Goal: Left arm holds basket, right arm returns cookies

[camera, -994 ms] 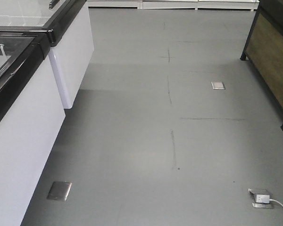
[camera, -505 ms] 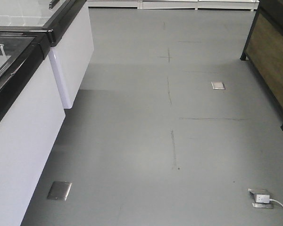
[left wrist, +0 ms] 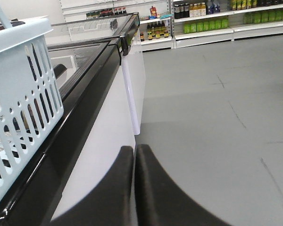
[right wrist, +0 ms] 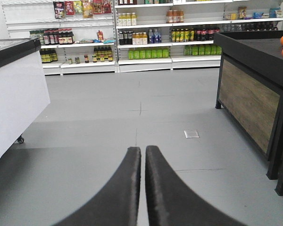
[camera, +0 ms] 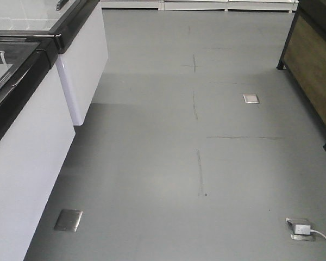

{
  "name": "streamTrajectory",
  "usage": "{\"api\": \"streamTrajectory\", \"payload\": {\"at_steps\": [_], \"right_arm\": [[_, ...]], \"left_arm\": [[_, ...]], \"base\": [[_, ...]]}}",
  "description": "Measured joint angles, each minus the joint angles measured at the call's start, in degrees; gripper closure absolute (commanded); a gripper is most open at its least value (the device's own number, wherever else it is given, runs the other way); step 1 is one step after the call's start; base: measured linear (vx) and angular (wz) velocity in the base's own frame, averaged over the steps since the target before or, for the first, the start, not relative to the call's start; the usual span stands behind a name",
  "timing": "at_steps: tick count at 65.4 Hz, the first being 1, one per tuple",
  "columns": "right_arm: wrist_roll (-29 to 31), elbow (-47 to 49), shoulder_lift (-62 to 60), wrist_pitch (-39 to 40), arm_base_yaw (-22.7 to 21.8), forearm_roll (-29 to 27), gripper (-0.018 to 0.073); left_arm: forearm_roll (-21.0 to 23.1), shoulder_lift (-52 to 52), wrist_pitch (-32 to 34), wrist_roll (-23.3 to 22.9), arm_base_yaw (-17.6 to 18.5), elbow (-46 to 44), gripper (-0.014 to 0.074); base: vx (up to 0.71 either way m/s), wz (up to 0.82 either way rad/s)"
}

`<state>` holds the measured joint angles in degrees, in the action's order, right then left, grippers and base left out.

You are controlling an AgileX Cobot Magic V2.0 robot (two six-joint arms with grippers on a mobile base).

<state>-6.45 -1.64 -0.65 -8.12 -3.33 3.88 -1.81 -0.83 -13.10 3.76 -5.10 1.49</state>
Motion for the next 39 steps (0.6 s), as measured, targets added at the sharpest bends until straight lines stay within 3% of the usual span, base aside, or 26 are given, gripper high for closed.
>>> {"api": "streamTrajectory", "payload": {"at_steps": [17, 39], "right_arm": [[0.0, 0.0, 0.0, 0.0, 0.0, 0.0, 0.0562], [0.0, 0.0, 0.0, 0.0, 0.0, 0.0, 0.0562]], "left_arm": [[0.1, 0.0, 2.0, -0.4, 0.0, 0.0, 0.0603], [0.1, 0.0, 20.7, -1.5, 0.0, 0.0, 0.0603]], "base": [[0.00, 0.00], [0.00, 0.00]]}}
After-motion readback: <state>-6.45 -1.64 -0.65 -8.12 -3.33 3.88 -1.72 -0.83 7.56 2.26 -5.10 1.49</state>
